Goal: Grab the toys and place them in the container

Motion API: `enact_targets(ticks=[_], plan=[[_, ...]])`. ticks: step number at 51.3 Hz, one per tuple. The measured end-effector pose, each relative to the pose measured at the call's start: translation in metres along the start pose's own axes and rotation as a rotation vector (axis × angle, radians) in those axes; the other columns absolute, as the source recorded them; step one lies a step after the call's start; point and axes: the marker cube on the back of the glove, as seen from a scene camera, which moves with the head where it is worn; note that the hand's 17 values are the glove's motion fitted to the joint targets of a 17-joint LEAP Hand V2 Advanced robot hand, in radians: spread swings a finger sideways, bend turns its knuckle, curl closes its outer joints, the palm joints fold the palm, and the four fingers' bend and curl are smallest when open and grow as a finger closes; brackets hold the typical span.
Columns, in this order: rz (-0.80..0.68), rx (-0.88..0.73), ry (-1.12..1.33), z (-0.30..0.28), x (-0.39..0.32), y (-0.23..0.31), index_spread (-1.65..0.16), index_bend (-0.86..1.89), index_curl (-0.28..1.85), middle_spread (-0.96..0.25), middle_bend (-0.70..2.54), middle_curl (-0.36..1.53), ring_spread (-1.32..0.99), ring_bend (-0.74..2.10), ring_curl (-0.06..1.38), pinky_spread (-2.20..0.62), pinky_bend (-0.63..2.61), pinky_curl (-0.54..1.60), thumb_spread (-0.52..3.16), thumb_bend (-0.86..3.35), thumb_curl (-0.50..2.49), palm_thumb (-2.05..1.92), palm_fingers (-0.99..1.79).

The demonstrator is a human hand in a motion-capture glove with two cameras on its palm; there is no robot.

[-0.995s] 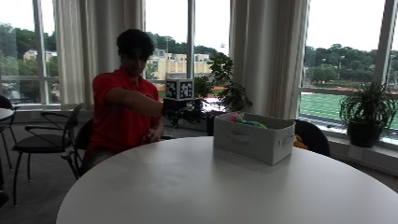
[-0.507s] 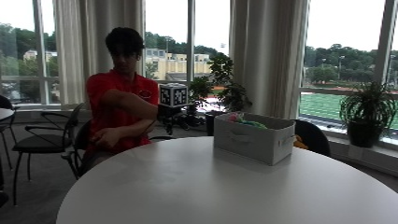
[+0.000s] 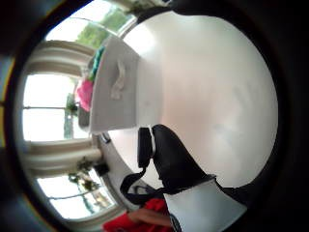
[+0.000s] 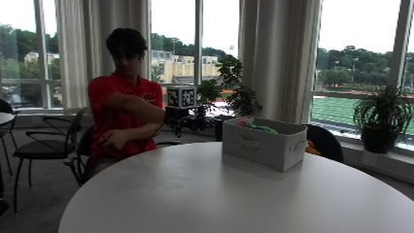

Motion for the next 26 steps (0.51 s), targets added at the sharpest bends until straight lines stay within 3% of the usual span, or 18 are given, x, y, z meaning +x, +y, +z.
enact_targets(ticks=[26], plan=[[0.018,-0.04,-0.046,0.005,-0.0033,0.003,-0.4,0.16,0.27,-0.09,0.14,0.22,-0.02,0.19,0.35,0.1,1.19,0.32,1.17,-0.03,0.3,-0.02,-0.11]])
